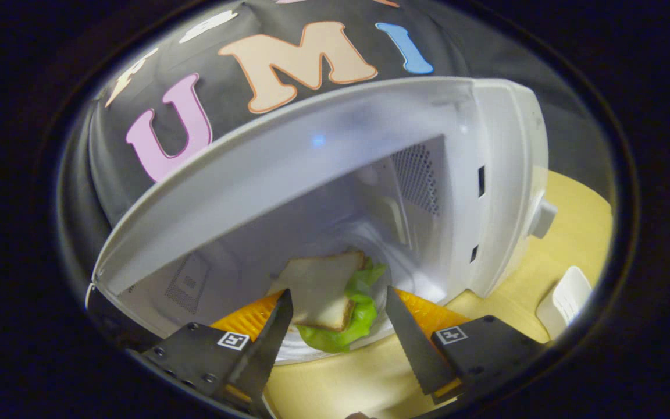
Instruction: Open the microwave oven with the left hand, put the food in, and close the microwave oven.
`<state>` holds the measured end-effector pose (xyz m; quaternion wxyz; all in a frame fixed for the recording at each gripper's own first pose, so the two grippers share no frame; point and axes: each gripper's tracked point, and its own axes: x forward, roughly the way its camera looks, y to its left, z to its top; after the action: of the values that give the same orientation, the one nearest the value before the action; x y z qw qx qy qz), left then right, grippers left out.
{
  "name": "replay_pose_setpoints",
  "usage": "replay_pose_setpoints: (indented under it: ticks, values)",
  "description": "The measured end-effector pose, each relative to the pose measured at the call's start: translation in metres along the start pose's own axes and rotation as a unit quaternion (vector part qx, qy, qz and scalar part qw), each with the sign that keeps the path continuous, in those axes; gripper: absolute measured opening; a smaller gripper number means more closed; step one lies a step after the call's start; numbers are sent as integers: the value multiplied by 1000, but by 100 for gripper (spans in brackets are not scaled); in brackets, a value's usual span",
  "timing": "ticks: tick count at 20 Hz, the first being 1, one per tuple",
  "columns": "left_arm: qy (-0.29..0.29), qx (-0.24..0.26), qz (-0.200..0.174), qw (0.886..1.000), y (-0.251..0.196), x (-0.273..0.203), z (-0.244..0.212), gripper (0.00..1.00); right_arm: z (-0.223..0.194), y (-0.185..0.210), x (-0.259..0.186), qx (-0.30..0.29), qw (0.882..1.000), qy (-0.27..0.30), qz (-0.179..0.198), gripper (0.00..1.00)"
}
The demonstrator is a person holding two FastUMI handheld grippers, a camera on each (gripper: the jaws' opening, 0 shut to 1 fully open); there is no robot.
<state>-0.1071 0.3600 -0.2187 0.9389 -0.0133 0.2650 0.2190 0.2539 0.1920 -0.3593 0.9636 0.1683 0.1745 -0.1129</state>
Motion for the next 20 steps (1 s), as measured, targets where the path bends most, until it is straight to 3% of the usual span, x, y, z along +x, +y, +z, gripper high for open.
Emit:
replay_pose_setpoints:
  ticks: [4,7,13,19,20]
  values:
    - [1,5,-4,1000,-5,1,0,45,17,-5,-36,-14,1000,-10,12,99]
    - [18,9,7,1000,0,1,-9,4,25,-21,-71,-37,999,-5,5,99]
    - [-1,27,-19,999,-17,-2,1,1,36,-41,-151,-54,998,-9,11,99]
    - [-8,45,-56,997,-35,-5,1,1,22,-66,-234,-62,998,-17,-12,99]
    - [-10,45,-63,997,-38,-6,2,0,18,-69,-245,-63,998,-17,-16,90]
